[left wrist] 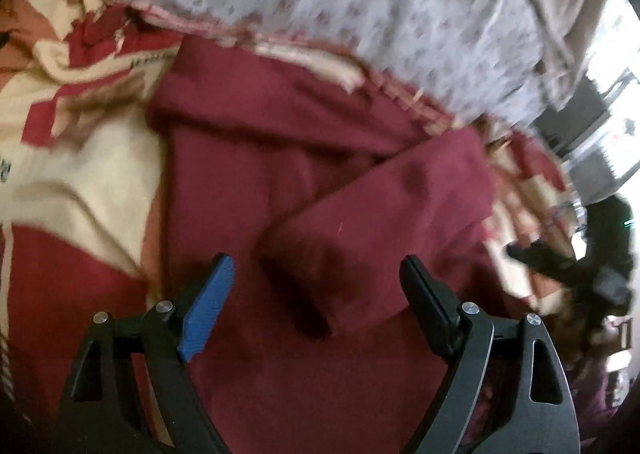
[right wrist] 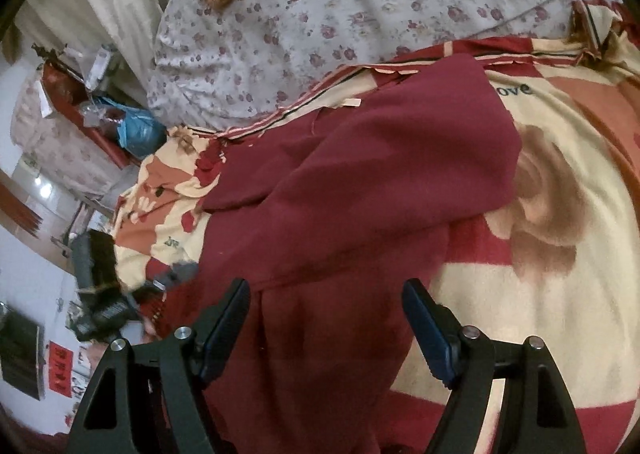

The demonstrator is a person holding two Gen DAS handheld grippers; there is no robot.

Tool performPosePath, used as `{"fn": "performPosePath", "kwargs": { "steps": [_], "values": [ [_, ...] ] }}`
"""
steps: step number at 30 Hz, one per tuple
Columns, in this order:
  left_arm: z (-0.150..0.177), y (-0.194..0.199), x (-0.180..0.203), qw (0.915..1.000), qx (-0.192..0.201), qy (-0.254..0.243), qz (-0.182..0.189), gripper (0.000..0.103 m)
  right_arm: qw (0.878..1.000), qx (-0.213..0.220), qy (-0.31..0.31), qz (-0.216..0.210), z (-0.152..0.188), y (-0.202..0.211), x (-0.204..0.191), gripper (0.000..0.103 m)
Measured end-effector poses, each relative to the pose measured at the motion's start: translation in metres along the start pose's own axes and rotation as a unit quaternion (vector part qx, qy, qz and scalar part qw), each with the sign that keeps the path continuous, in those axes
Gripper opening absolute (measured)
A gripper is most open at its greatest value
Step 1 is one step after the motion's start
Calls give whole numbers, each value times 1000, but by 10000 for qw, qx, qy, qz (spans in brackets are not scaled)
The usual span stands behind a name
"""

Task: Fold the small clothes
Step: 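Close the left tool on the other sleeve cuff and lift it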

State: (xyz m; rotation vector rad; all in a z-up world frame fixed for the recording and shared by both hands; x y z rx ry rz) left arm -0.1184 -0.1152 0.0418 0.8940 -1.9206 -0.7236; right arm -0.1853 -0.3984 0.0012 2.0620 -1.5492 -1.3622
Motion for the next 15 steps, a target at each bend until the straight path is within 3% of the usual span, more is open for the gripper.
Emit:
{"fn": "performPosePath", "kwargs": {
  "steps": [9,11,13,14,15],
  "values": [
    [4,-16,15,9985,-133,512,-159,84,9989,350,303,-105,2,18,-5,76],
    [2,-18,19,9983,-113,497,-276,69,9986,443,275,-100,1,23,-2,76],
    [-1,-17,23,9983,-52,489,-321,26,9985,494,208,-96,0,27,2,76],
    [-4,-18,26,9986,-73,460,-243,17,9985,513,177,-74,-1,28,5,76],
    [-6,-18,29,9988,-68,430,-217,14,9984,543,140,-45,-1,30,8,76]
  ]
}}
Point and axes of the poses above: each gripper's, at about its wrist camera, not at the fingertips, and y roughly against the way its jaws point, x to its right, z to its underside, the point moved 3 cm from there along -y, roughly the way its jaws point, and after that the axes turned 5 degrees about z, right-handed, at the moved point
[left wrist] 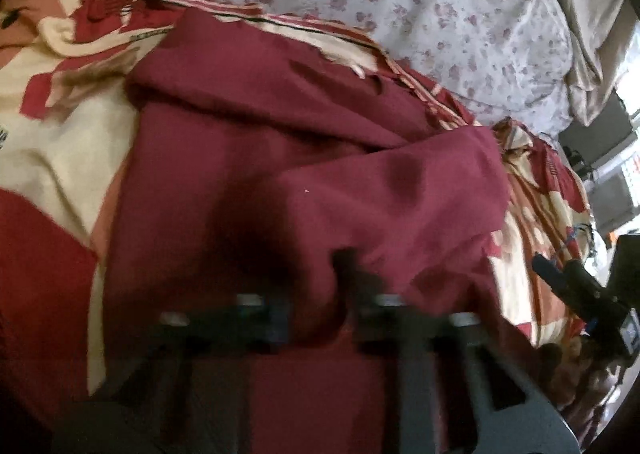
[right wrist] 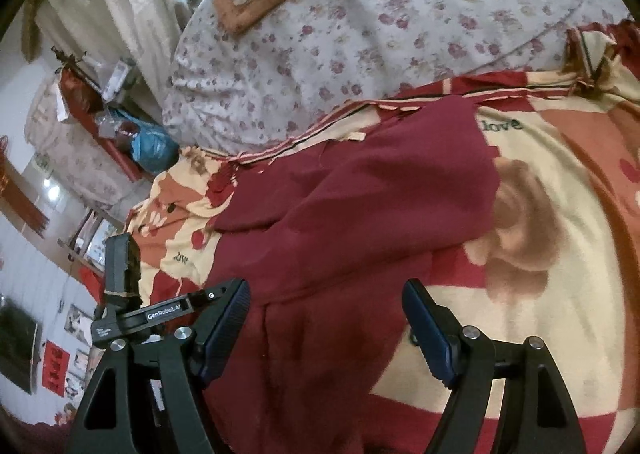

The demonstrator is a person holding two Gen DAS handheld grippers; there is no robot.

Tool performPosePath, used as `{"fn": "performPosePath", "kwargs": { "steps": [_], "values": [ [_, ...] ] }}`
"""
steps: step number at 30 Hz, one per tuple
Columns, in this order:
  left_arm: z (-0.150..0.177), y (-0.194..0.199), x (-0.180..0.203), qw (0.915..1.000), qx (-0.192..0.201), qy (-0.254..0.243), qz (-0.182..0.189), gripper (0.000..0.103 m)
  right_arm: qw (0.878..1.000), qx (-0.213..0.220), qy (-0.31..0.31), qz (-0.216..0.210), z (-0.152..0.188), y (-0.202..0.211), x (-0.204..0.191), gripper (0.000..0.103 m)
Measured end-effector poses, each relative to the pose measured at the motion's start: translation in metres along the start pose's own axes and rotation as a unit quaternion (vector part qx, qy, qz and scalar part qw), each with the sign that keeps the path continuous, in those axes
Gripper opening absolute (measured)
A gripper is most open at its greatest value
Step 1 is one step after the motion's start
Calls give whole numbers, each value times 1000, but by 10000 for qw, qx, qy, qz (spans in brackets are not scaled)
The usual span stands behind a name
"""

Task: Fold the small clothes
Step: 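Close the left tool on the other sleeve cuff and lift it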

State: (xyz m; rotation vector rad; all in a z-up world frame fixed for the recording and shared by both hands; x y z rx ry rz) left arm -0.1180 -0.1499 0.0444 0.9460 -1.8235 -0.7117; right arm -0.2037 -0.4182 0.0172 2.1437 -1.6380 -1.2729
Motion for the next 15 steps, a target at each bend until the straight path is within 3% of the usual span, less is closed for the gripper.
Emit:
{"fn": "performPosePath", "kwargs": {
  "steps": [3,6,11,15],
  "values": [
    [-15,10,16,9995,163,-266,-103,12,9999,105,-53,79,-3,7,8,76],
    [-51,39,42,9979,428,-472,153,11,9993,268,-102,259,-8,16,18,76],
    [-126,95,99,9872,1107,-1096,330,11,9971,293,-176,682,-17,19,38,76],
    [-178,126,123,9780,1566,-1372,146,11,9967,179,-188,764,-21,11,43,76]
  ]
}}
Point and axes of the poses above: each gripper's, at about its wrist camera, not at the fingertips, and y roughly against the way its jaws point, x to its right, z to its underside, the point moved 3 cm from there along -y, roughly the way its jaws point, and after that the axes turned 5 degrees about z, right-handed, at the moved point
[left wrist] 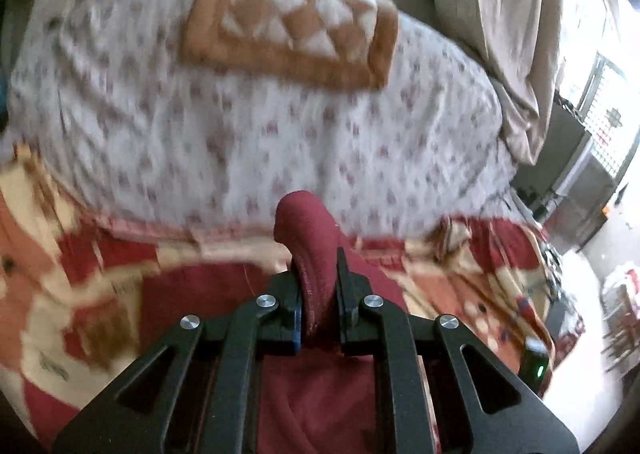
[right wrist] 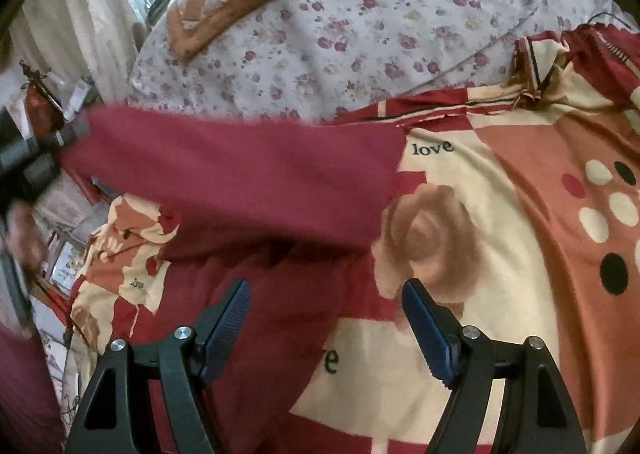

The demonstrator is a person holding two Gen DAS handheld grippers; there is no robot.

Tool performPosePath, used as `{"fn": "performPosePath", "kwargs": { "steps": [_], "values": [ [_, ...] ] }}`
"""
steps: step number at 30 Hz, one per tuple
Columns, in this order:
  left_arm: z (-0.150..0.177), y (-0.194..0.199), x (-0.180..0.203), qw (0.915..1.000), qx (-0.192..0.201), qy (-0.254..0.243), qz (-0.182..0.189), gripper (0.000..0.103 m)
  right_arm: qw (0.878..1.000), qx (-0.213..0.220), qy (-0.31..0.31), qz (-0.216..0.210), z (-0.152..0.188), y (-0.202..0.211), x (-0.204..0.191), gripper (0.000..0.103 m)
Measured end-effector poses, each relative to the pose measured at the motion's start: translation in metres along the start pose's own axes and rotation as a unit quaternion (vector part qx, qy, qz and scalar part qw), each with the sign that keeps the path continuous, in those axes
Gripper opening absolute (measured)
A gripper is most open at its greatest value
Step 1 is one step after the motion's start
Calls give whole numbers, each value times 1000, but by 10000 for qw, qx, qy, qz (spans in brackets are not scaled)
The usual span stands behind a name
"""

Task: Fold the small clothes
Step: 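Close the left tool on the other sleeve cuff and lift it, then lay the held sleeve across the folded body and open the left tool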

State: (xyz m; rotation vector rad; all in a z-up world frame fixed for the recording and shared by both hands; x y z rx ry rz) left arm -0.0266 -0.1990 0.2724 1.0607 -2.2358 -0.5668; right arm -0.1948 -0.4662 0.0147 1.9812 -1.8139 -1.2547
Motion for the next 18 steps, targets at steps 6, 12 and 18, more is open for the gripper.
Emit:
{"fn": "performPosePath", "kwargs": {
  "steps": [6,12,18],
  "values": [
    [-28,-4,-40,9988,82,191,-446,11,9988,-180,349,301,-11,-20,-11,76],
    [-24,-4,-56,9985,19,284,-467,11,9963,-199,615,563,-35,-60,-31,76],
    [-6,-4,-70,9985,-89,223,-483,11,9901,-11,375,1353,-52,-79,-10,44]
  ]
}}
Point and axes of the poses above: each gripper's, at about its wrist camera, not at the fingertips, and y roughly against the way its jaws point, x to its right, z to its underside, the point moved 3 cm from there along -y, roughly the way its jaws point, and after that the axes turned 5 degrees about z, right-handed, at the moved point
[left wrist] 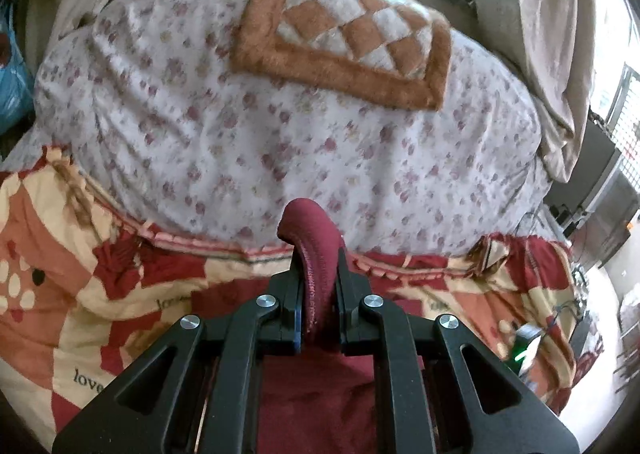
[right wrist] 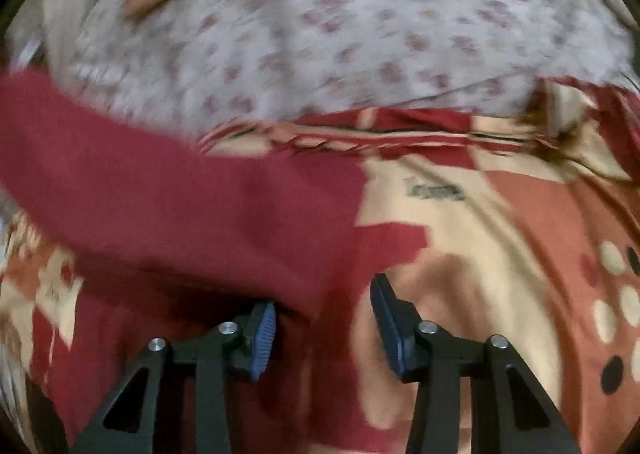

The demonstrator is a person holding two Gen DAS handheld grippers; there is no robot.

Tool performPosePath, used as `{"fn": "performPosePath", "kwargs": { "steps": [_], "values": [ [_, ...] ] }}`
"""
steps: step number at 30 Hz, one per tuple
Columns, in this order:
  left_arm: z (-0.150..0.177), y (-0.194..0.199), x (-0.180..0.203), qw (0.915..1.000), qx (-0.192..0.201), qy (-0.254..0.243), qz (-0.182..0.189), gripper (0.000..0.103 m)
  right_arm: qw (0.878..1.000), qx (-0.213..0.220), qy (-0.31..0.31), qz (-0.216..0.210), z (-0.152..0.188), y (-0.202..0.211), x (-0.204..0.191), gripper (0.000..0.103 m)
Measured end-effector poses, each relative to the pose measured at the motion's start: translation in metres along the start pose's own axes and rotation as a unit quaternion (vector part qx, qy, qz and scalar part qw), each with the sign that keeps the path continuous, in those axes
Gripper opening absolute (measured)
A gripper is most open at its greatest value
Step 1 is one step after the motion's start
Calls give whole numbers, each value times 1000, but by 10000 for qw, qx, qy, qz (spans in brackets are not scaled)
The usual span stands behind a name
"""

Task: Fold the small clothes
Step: 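Lay the held sleeve across the folded body and open the left tool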

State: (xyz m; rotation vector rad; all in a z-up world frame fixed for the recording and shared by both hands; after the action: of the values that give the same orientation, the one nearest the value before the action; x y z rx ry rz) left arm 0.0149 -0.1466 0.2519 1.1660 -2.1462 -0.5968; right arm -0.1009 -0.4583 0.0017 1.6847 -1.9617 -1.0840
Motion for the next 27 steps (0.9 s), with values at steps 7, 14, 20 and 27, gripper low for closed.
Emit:
{"fn": "performPosePath", "kwargs": {
  "steps": [7,14,20,27],
  "values": [
    [102,-95,-85,9901,-1080,767,-461,11,9983,-528,-225,2,29,-3,36,44],
    [132,-113,-118,9858,-1207,1118,-335,11,9996,-131,-168,-192,15,48,37,65],
    [110,-103,-91,9942,-852,586,-309,11,9991,-388,48,-174,-32,-7,6,85],
    [85,-92,-82,9984,-499,260,-82,11,9972,-648,357,-82,-51,-78,-7,11]
  ]
}}
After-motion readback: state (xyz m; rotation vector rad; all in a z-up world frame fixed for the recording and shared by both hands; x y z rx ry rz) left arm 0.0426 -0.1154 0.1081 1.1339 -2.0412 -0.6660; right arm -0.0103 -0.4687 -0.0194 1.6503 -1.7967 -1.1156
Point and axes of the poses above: each gripper's, at about its wrist camera, not at the fingertips, and y roughly against the way its jaws point, x to its right, z to its underside, the point moved 3 cm from there along -y, roughly the way its jaws point, and after that the axes turned 5 degrees about z, right-handed, at the moved point
